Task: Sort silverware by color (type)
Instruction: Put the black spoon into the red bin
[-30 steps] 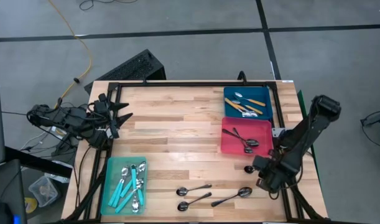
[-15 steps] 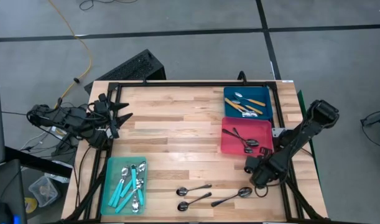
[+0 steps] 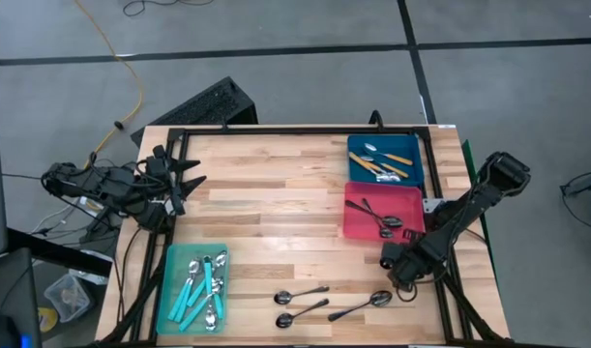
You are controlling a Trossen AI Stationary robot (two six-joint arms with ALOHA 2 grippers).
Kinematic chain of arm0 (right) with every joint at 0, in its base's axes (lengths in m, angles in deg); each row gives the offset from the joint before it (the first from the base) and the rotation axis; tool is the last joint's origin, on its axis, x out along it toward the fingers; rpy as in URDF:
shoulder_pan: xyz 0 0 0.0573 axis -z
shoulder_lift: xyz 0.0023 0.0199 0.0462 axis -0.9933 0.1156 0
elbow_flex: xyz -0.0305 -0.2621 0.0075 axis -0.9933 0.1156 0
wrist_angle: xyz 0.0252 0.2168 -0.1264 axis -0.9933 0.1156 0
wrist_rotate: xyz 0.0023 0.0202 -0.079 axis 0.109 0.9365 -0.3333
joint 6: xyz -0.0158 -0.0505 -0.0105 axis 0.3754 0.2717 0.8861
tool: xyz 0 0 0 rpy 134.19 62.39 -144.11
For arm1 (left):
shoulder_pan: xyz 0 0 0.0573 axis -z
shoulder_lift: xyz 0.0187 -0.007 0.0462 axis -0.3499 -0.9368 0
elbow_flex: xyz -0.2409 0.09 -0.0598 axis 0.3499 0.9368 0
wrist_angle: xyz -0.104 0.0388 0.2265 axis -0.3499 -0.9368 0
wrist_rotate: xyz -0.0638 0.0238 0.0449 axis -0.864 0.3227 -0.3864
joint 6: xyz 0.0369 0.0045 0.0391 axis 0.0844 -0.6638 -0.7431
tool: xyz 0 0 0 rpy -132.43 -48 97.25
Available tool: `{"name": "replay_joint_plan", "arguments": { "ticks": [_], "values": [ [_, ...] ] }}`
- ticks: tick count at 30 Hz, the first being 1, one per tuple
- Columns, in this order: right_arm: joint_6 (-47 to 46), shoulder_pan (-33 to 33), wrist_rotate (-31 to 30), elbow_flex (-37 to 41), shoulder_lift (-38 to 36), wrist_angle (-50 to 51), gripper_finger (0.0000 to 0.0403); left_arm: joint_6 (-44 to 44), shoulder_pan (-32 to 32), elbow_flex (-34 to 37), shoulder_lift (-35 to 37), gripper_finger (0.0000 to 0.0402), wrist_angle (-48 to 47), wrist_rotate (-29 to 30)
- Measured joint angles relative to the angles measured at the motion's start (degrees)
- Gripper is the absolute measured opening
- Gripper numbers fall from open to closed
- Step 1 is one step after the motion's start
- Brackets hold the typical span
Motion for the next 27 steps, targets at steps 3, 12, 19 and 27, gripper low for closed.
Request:
{"name": "replay_joint_plan", "arguments": {
  "ticks": [3,12,19,27],
  "values": [
    [-0.10,0.34,0.68,0.09,0.06,-0.24,0.0094,0.00,0.00,0.00,0.00,0.0212,-0.30,0.00],
    [-0.42,1.84,1.99,0.09,0.11,-1.55,0.0021,0.44,0.00,0.00,-0.01,0.0212,-0.84,0.00],
    [0.86,1.87,-0.10,-4.05,0.87,1.60,0.0021,0.46,0.00,0.00,-0.02,0.0212,-0.82,-0.13],
    [3.13,2.28,-6.91,-11.32,0.01,5.32,0.0021,0.44,0.00,-0.01,-0.02,0.0213,-0.77,-0.15]
  ]
}}
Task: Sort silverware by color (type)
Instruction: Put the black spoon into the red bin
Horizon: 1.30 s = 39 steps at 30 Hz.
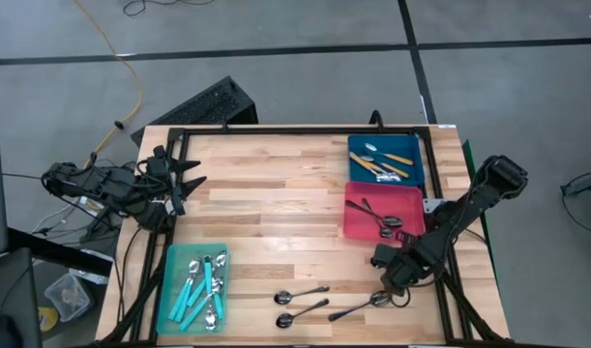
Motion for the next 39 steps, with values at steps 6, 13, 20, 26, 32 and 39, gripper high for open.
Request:
{"name": "replay_joint_plan", "arguments": {
  "ticks": [6,13,20,26,32,39],
  "values": [
    [4.78,2.24,-8.26,-4.71,-1.65,1.79,0.0021,0.00,0.00,-0.01,0.01,0.0213,0.12,-0.02],
    [17.74,6.42,-22.08,-11.39,-6.12,1.57,0.0023,0.02,0.00,-0.01,0.00,0.0213,0.15,-0.02],
    [28.90,13.09,-33.59,-16.22,-11.57,6.80,0.0021,0.07,0.00,-0.01,0.00,0.0213,0.15,0.04],
    [29.46,22.56,-34.33,-16.49,-14.11,18.91,0.0024,0.08,0.00,-0.01,0.00,0.0213,0.12,0.08],
    [35.50,28.33,-28.27,-15.09,-12.58,21.53,0.0024,0.07,0.00,-0.01,0.02,0.0213,-0.12,0.11],
    [35.42,32.42,-22.14,-5.52,-12.27,20.30,0.0027,0.09,0.00,-0.01,0.01,0.0213,-0.35,0.15]
  ]
}}
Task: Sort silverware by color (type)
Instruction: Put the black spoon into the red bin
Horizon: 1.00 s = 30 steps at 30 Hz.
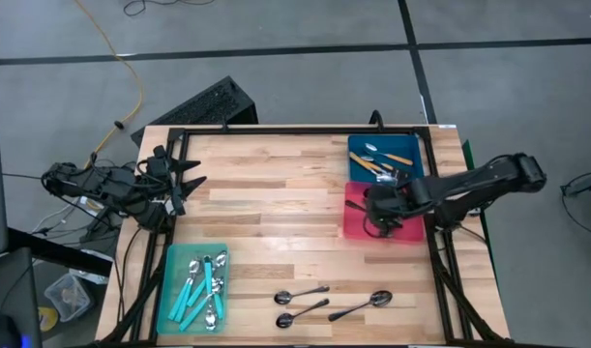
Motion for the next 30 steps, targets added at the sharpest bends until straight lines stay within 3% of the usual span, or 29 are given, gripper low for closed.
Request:
{"name": "replay_joint_plan", "arguments": {
  "ticks": [8,12,20,30],
  "values": [
    [3.97,5.74,9.64,10.44,0.02,-13.38,0.0033,0.37,0.00,0.00,-0.01,0.0213,0.02,0.01],
    [6.50,9.85,14.68,10.80,0.31,-15.12,0.0033,0.48,0.00,0.00,-0.01,0.0213,0.04,0.02],
    [6.48,15.62,15.87,10.80,0.33,-21.23,0.0035,0.50,0.00,0.00,0.01,0.0213,0.02,0.00],
    [4.29,19.83,21.79,15.84,0.35,-26.88,0.0035,0.44,0.00,0.00,-0.01,0.0213,0.02,-0.17]
  ]
}}
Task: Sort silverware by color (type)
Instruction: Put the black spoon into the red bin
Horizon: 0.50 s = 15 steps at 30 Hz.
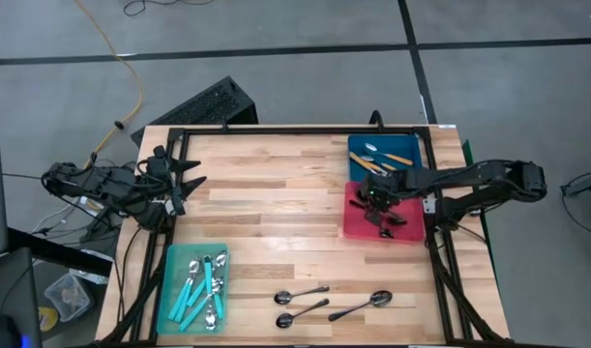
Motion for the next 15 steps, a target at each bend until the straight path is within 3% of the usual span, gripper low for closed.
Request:
{"name": "replay_joint_plan", "arguments": {
  "ticks": [8,15],
  "values": [
    [-1.30,-0.03,-0.06,2.00,0.00,-1.61,0.0040,-0.04,0.00,0.00,0.00,0.0213,0.00,-0.18],
    [-2.77,-0.07,-0.14,3.51,0.00,-2.96,0.0096,-0.04,0.00,0.00,0.00,0.0213,0.02,-0.19]
  ]
}}
